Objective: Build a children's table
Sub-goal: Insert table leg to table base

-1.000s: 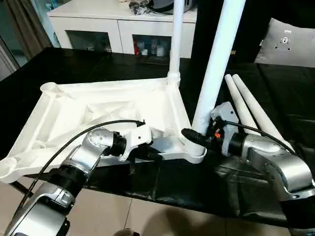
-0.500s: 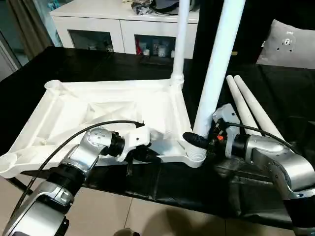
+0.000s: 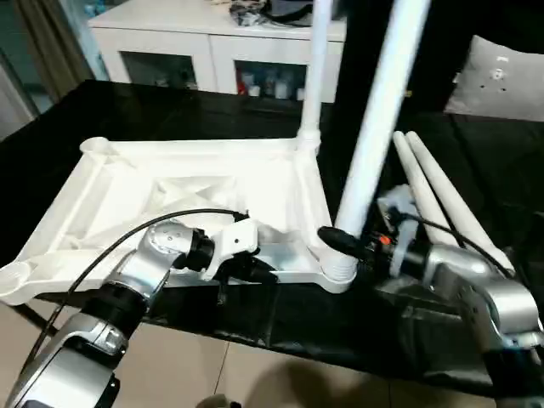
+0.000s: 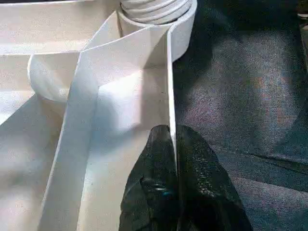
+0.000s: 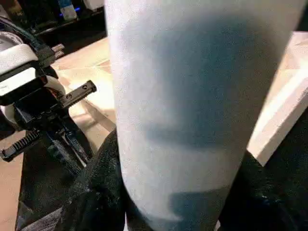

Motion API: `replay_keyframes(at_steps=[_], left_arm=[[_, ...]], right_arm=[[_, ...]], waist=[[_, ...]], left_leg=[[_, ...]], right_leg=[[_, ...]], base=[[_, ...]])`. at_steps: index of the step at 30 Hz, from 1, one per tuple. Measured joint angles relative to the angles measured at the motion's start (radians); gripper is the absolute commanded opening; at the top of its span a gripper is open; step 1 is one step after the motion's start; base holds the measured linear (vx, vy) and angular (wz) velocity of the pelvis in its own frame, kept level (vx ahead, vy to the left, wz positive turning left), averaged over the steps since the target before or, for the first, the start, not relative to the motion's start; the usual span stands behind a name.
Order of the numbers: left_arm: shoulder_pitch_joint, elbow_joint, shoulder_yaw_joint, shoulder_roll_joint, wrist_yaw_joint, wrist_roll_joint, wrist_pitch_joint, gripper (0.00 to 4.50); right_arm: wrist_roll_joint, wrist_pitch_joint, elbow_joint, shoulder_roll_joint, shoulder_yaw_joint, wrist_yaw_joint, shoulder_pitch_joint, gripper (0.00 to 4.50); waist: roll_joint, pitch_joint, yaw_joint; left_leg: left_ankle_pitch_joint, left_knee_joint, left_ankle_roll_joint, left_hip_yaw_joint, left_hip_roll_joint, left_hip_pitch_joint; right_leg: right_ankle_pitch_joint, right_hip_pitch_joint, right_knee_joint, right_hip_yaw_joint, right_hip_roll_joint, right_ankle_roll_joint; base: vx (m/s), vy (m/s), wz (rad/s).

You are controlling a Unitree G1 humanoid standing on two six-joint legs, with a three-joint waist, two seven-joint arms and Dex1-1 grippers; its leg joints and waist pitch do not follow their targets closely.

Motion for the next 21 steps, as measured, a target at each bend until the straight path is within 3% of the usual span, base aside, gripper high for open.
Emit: replay_keyframes(at_steps=[8, 15, 21], left_arm=[[-0.003, 0.018, 0.002, -0.008, -0.001, 0.0, -0.006, 0.0], [-0.003, 0.019, 0.001, -0.008, -0.002, 0.005, -0.011, 0.0], [-0.003, 0.019, 0.001, -0.003, -0.013, 0.013, -0.021, 0.0]], right_arm=[[-0.043, -0.088, -0.084, -0.005, 0.019, -0.025, 0.089, 1.89], [-0.128, -0.132, -0.116, -0.052, 0.093, -0.02, 0.082, 1.89], [-0.146, -0.137, -0.093, -0.06, 0.117, 0.007, 0.056, 1.89]], waist=[[0.006, -0.004, 0.0], [0.004, -0.006, 0.0], [0.002, -0.007, -0.004]], left_leg=[[0.0, -0.002, 0.0, 0.0, 0.0, 0.0], [0.0, -0.002, 0.0, 0.0, 0.0, 0.001], [0.0, -0.004, 0.0, 0.0, 0.0, 0.002]], right_leg=[[0.0, 0.0, -0.002, 0.0, 0.0, 0.001], [-0.003, 0.001, -0.002, 0.0, 0.0, 0.005], [-0.004, 0.001, -0.003, 0.0, 0.0, 0.007]], base=[[0.0, 0.0, 0.0], [0.0, 0.0, 0.0], [0.0, 0.0, 0.0]])
